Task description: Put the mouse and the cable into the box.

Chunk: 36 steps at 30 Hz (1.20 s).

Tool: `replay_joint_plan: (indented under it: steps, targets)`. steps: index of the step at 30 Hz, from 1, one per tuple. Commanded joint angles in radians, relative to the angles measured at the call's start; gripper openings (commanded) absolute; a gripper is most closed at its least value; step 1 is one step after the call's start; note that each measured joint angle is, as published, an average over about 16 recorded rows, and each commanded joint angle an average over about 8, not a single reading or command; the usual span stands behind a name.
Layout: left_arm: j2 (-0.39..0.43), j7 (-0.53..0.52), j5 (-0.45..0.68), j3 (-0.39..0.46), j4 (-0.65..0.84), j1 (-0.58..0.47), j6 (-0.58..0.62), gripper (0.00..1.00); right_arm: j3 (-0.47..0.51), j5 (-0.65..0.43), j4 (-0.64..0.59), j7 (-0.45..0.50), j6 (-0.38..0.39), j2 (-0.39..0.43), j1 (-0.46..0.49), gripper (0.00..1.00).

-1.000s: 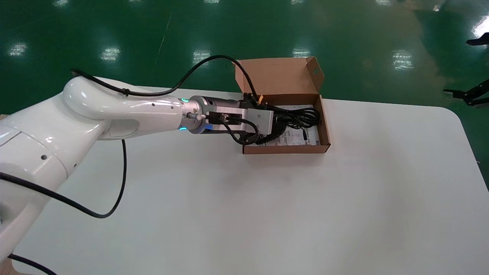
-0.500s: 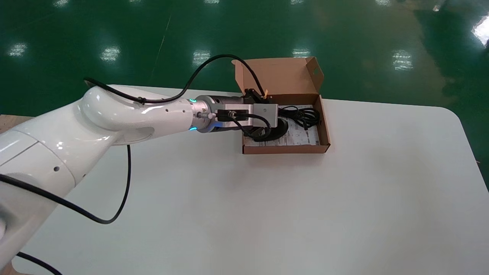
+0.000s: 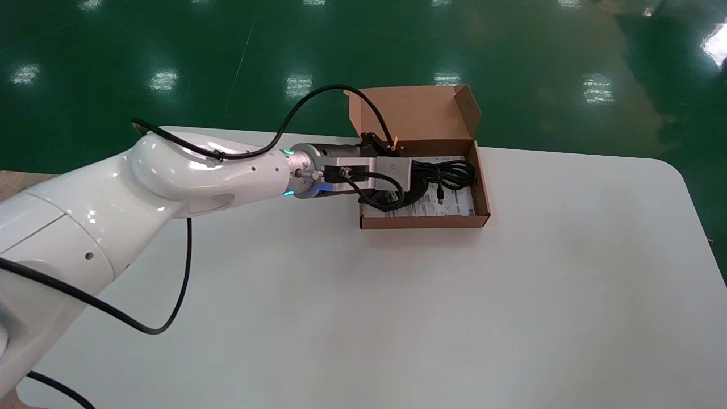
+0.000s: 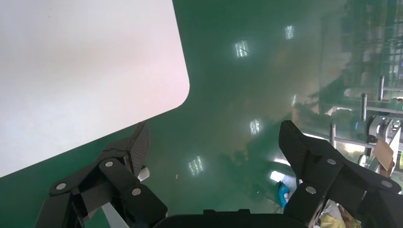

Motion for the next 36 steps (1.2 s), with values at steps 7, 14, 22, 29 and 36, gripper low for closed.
replay_joint_plan:
  steps: [7,14,22,29,36]
  targets:
    - [-0.011,0.003,-0.002,-0.013,-0.009,0.001,0.01,1.0,0.007,0.014,0.007,0.005,0.004,-0.004,-0.015,1.0]
    - [-0.052,-0.043,-0.023,-0.086,-0.049,0.041,0.072,1.0,0.046,0.105,0.106,0.081,-0.014,-0.003,-0.111,1.0]
    - [-0.154,-0.135,-0.067,-0.229,-0.149,0.122,0.199,1.0,0.108,0.253,0.266,0.204,-0.042,-0.003,-0.267,1.0]
    - [-0.244,-0.216,-0.106,-0.355,-0.238,0.194,0.31,1.0,0.162,0.383,0.407,0.311,-0.066,-0.002,-0.404,1.0]
    - [-0.334,-0.296,-0.144,-0.48,-0.326,0.265,0.421,1.0,0.216,0.511,0.546,0.419,-0.091,-0.002,-0.54,1.0]
